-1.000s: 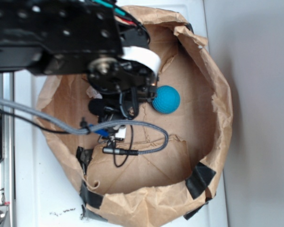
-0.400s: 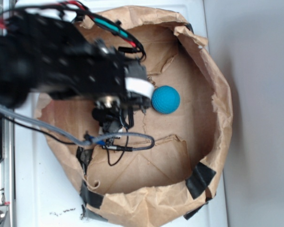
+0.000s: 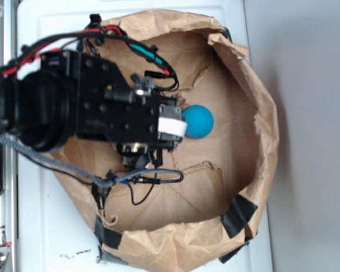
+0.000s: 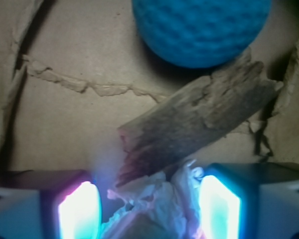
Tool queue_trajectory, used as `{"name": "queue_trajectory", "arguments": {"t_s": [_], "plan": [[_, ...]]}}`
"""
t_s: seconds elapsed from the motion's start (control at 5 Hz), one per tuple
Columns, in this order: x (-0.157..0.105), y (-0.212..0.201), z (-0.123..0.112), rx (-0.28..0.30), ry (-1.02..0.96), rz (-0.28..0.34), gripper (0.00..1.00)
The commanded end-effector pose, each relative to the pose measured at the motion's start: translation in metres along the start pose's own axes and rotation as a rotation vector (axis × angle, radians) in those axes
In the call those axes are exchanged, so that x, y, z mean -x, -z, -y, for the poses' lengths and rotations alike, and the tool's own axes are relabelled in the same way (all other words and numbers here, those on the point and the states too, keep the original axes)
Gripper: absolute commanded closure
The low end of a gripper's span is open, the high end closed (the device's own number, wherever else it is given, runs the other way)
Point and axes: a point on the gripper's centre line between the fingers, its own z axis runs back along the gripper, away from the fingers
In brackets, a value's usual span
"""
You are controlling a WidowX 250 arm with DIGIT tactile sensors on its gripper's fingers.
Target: Grab the white paper.
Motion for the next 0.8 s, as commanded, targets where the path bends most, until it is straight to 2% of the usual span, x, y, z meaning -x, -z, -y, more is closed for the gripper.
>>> {"name": "queue_trajectory", "arguments": {"t_s": [0.0, 0.2, 0.4, 0.6], "plan": [[-0.001, -0.021, -0.003, -0.013, 0.008, 0.096, 1.00], [0.000, -0.047, -0.007, 0.024, 0.006, 0.150, 1.00], [0.000, -0.097, -0.006, 0.135, -0.001, 0.238, 1.00], [0.002, -0.147, -0.010, 0.207, -0.021, 0.276, 0.96]]}}
